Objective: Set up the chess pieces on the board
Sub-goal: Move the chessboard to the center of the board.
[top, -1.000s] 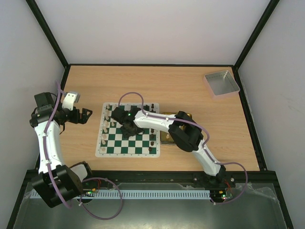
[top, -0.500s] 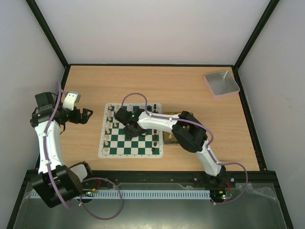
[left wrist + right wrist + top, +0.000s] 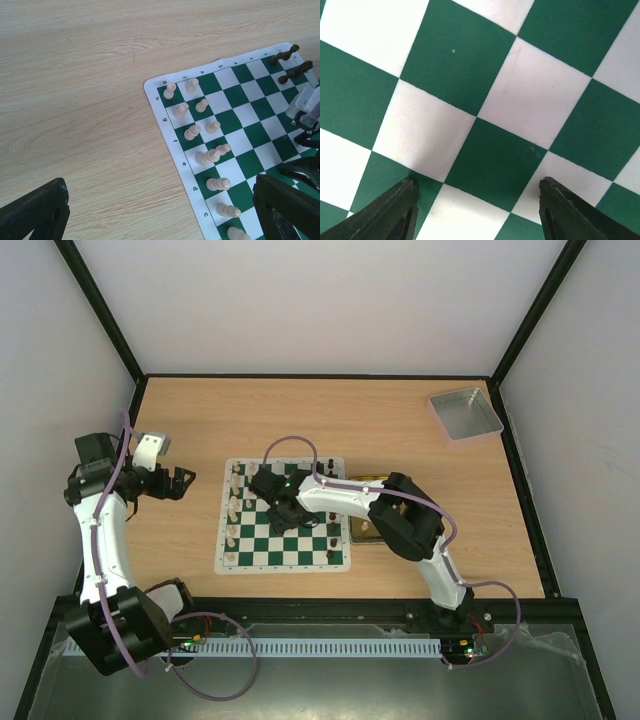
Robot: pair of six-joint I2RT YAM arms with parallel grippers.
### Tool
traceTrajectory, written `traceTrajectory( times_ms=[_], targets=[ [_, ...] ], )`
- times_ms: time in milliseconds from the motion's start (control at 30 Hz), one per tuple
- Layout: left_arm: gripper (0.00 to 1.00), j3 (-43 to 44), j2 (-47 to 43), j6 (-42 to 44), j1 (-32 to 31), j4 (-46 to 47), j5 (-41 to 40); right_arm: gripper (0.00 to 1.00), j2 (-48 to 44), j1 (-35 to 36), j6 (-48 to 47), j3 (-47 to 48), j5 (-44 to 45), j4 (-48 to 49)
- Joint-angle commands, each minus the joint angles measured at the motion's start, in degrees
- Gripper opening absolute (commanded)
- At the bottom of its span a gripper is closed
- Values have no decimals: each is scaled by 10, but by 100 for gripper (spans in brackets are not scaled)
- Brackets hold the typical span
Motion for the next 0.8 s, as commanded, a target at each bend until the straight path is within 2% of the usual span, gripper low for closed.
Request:
traceTrajectory(
  times_ms=[0,333,533,767],
  targets=[
    [99,-6,-3,-2,-4,-2,1,64,9,-11,-7,-42,24,-50],
    [99,-9,-3,-5,-16,2,-10,66,-13,-17,-6,-61,29,-38],
    [99,-12,1,-6,-24,6,-15,67,-26,-17,-2,-24,29,-49],
    [99,-16,0,-5,-32,10,-30,66,-88,-17,9,3,55,-69]
  ],
)
